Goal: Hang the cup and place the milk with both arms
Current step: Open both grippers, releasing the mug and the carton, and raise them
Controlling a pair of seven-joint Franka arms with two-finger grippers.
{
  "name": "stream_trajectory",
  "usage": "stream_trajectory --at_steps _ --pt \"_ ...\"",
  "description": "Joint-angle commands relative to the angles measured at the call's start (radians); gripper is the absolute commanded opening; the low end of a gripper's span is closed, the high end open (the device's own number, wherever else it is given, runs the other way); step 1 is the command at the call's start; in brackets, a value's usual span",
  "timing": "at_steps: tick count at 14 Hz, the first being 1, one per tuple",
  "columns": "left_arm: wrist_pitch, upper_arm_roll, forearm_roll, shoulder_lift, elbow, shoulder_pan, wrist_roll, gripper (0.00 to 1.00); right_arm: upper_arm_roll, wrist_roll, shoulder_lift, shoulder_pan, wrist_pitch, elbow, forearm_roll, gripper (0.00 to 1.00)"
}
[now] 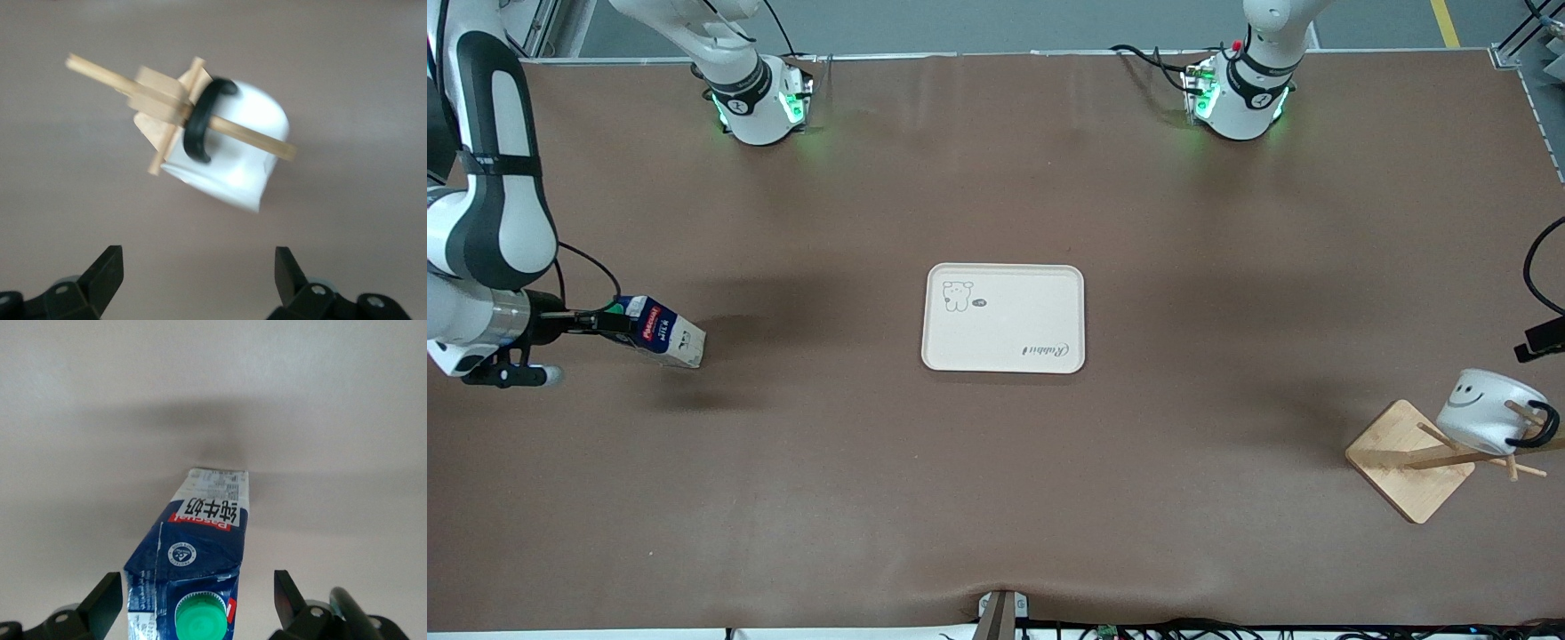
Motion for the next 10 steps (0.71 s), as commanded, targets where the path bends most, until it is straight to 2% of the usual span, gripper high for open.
stream_trajectory --at_steps 1,5,6,8,9,10 --pt "-0.061 -0.027 0.01 -0.06 -0.01 -0.003 -0.099 1.0 0.013 -0.006 -0.007 -0.002 -0.02 0.041 -0.007 1.0" --pt "-0.103 -0.06 0.015 -0.114 -0.01 -0.006 -0.202 1.0 0.01 -0.003 -0.004 0.059 -0.023 0.056 -0.026 1.0" --pt "-0.103 -0.07 0.013 -0.123 -0.007 -0.004 -0.207 1.0 0.01 -0.003 0.017 0.062 -0.015 0.067 -0.072 1.0" --pt "-0.116 -0.084 0.015 -0.142 -0.005 -0.004 -0.199 1.0 0.012 -0.001 0.028 0.077 -0.021 0.133 -0.173 1.0" --pt "-0.139 -0.086 0.013 -0.145 -0.004 -0.004 -0.199 1.0 0.012 -0.001 0.026 0.083 -0.05 0.194 -0.175 1.0" --pt "-0.146 -0.087 0.012 -0.145 -0.002 -0.006 -0.199 1.0 0.012 -0.001 0.028 0.088 -0.134 0.252 -0.18 1.0"
